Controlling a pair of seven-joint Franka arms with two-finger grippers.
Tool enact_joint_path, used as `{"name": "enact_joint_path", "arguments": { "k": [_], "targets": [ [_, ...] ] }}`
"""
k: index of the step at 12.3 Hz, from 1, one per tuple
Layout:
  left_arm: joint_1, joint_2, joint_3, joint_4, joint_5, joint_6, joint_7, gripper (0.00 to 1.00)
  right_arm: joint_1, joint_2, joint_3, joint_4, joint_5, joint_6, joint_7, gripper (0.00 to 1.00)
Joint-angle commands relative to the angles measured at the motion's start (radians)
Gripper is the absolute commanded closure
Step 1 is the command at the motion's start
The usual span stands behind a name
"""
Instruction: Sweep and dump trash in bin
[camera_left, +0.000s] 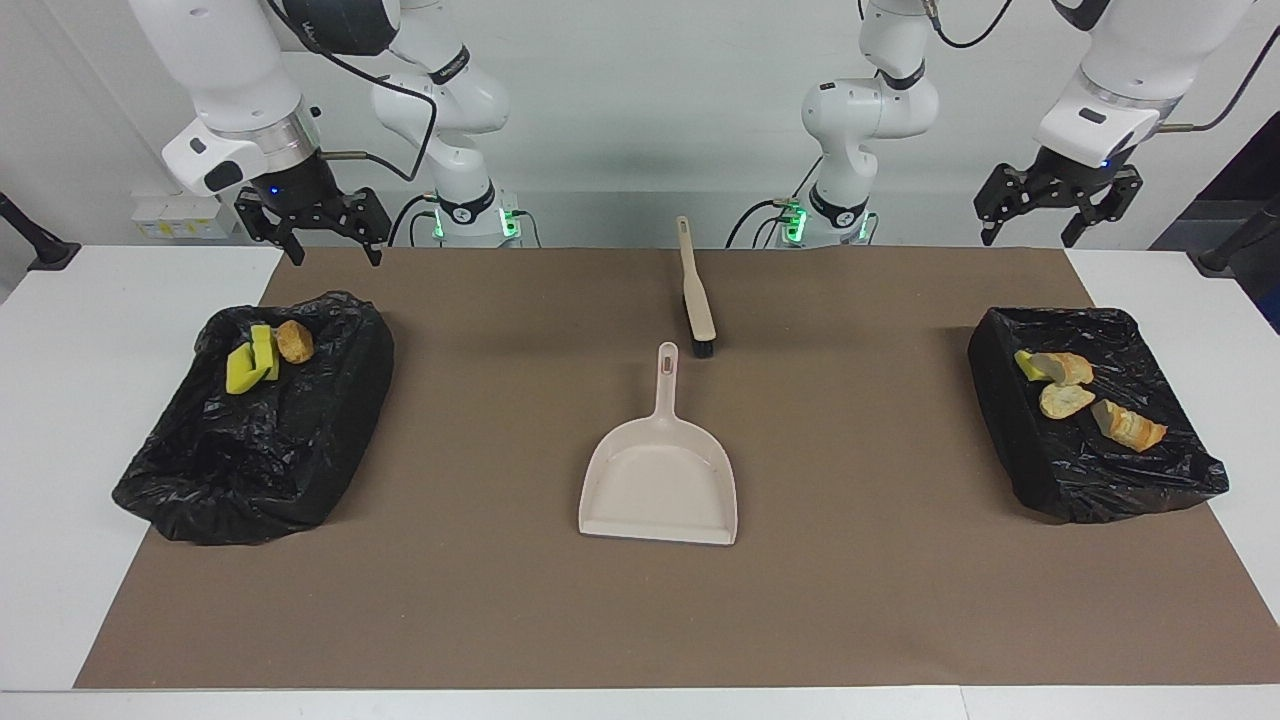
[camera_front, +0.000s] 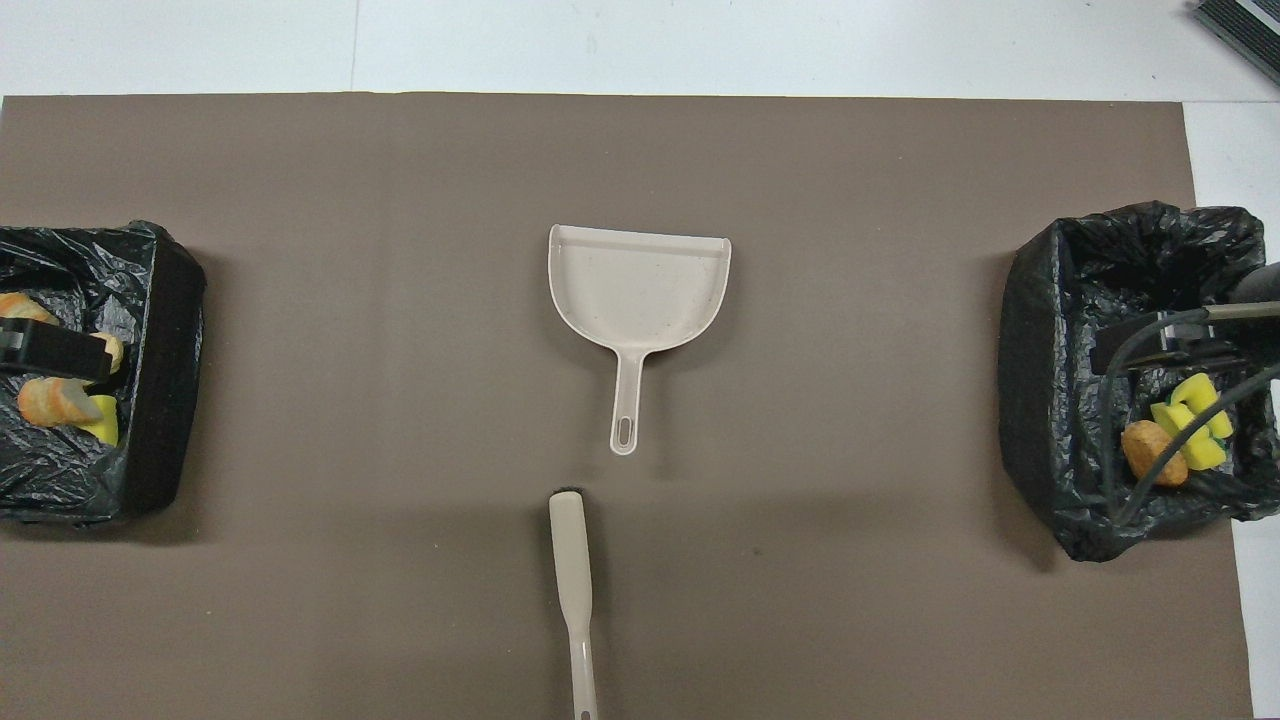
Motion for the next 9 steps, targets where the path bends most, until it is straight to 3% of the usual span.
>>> {"name": "enact_joint_path", "arguments": {
  "k": [1, 4, 9],
  "targets": [
    [0.021, -0.103, 0.02, -0.141, 0.013, 0.033, 0.071, 0.0, -0.008, -0.009, 0.002, 0.0, 0.019, -0.011, -0.009, 0.0],
    [0.088, -0.105, 0.024, -0.142, 0.013, 0.033, 0.142, 0.0, -0.008, -0.009, 0.004, 0.0, 0.019, -0.011, -0.009, 0.0],
    [0.044, -0.091, -0.029, -0.129, -0.002, 0.088, -0.006, 0.0, -0.008, -0.009, 0.002, 0.0, 0.021, -0.011, -0.009, 0.0]
  ]
}}
